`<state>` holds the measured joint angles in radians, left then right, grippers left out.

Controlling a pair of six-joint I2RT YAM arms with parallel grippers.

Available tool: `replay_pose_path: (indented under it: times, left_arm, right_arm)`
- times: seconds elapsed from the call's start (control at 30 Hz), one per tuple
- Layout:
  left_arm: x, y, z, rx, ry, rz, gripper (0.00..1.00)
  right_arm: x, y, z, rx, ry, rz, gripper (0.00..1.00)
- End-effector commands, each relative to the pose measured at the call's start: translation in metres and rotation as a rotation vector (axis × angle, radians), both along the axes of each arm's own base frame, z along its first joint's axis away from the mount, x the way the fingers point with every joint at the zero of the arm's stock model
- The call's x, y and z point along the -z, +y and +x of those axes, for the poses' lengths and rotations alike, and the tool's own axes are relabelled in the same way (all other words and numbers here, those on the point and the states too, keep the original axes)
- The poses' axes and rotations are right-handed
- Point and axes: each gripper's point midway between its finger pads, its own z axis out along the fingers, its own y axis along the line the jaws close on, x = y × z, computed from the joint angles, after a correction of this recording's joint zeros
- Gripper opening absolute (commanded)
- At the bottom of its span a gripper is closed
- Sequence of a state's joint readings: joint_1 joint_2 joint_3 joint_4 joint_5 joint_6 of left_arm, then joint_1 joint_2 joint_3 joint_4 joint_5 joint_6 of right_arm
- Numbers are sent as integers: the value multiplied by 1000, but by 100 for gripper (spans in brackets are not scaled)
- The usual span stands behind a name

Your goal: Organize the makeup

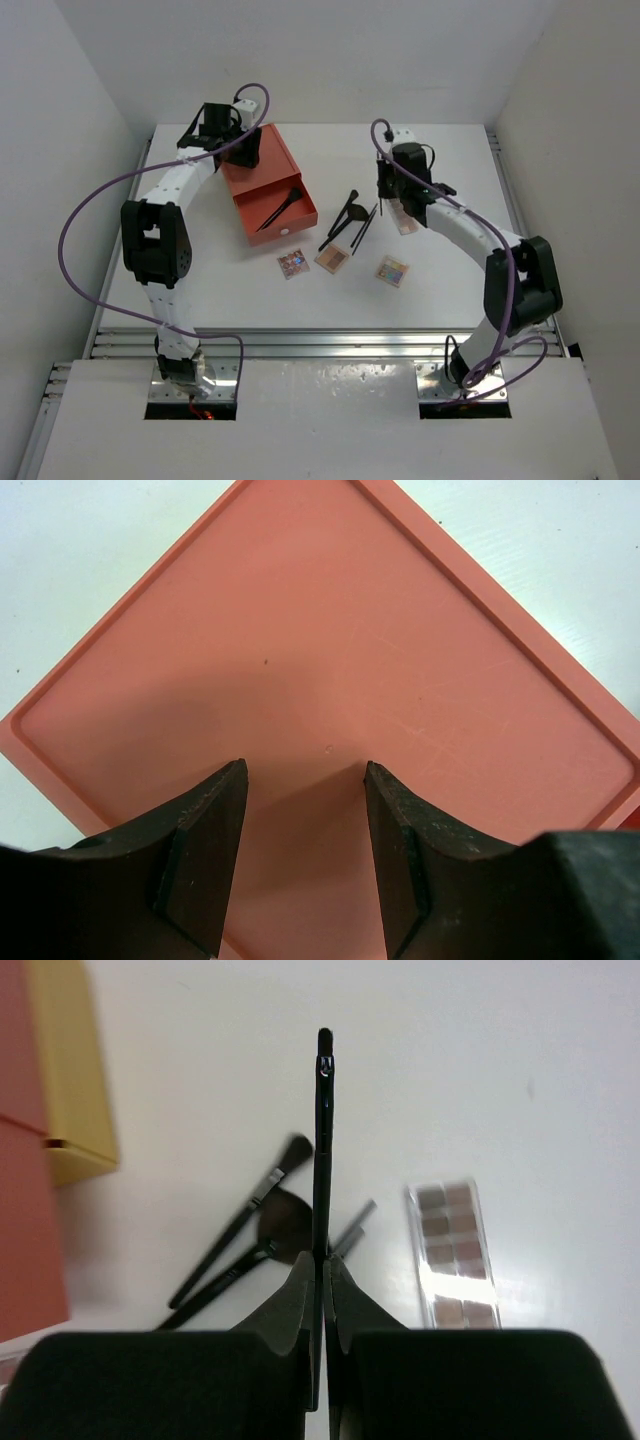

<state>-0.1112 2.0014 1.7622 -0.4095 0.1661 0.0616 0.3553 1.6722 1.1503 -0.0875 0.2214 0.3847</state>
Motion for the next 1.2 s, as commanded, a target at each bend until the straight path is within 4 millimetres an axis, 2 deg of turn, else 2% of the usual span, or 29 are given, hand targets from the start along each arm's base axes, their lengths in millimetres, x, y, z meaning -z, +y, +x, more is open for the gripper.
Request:
replay_pose_path:
  times: [0.0, 0.03, 0.1, 0.13, 0.17, 0.2, 0.23, 0.27, 0.3, 0.33, 0.37, 0.4, 0.43, 0.53, 0.6, 0.7, 0.73, 0.87, 0.97, 1.0, 1.17]
  left_arm:
    - [18, 0, -5, -6, 55, -27, 56]
    - [18, 0, -5, -6, 55, -27, 56]
    - [18, 0, -5, -6, 55, -27, 56]
    - [16, 0, -3, -6, 46, -28, 56]
    - [16, 0, -3, -6, 46, -28, 56]
    - [16, 0, -3, -6, 46, -28, 56]
    - [16, 5, -3, -15, 46, -29, 56]
    - [16, 5, -2, -15, 46, -29, 56]
    - [16, 4, -3, -8, 47, -34, 56]
    - [16, 4, -3, -8, 47, -34, 56]
    - [21, 3, -5, -14, 60, -40, 56]
    - [21, 3, -5, -14, 60, -40, 56]
    - [21, 3, -5, -14, 60, -40, 56]
    - [24, 8, -5, -28, 63, -47, 56]
    - [23, 7, -5, -21, 64, -53, 56]
    - [23, 6, -5, -21, 64, -53, 56]
    - [23, 6, -5, -21, 64, -53, 56]
    - [23, 12, -5, -31, 64, -53, 56]
    - [28, 11, -4, -31, 73, -52, 56]
    - [28, 11, -4, -31, 73, -52, 56]
    - [28, 12, -4, -25, 71, -45, 56]
  right_arm:
    - [-64, 51, 23, -367, -262, -49, 0]
    - [-87, 79, 21, -555, -327, -35, 0]
    - [-100, 106, 16, -711, -389, -29, 0]
    - [-120, 128, 17, -780, -456, -35, 0]
    - [-120, 147, 12, -869, -467, -14, 0]
    - [-134, 174, 9, -941, -511, -21, 0]
    - [-127, 187, 8, -987, -506, -28, 0]
    - [-133, 201, 3, -1059, -539, -37, 0]
    - [-129, 225, -7, -1133, -553, -52, 0]
    - [-115, 234, -9, -1172, -528, -52, 0]
    - [-121, 244, -13, -1215, -552, -45, 0]
    - [-104, 260, -17, -1257, -528, -42, 0]
    - [-111, 266, -18, -1276, -538, -39, 0]
    - [-86, 282, -30, -1370, -484, -73, 0]
    - [-71, 284, -35, -1411, -453, -112, 0]
    - [-50, 277, -39, -1424, -386, -143, 0]
    - [-50, 276, -40, -1423, -389, -149, 0]
    - [-31, 265, -39, -1421, -350, -224, 0]
    - [-27, 263, -32, -1394, -329, -242, 16]
    - [-26, 264, -32, -1392, -322, -238, 30]
    - [-37, 266, -21, -1297, -357, -227, 49]
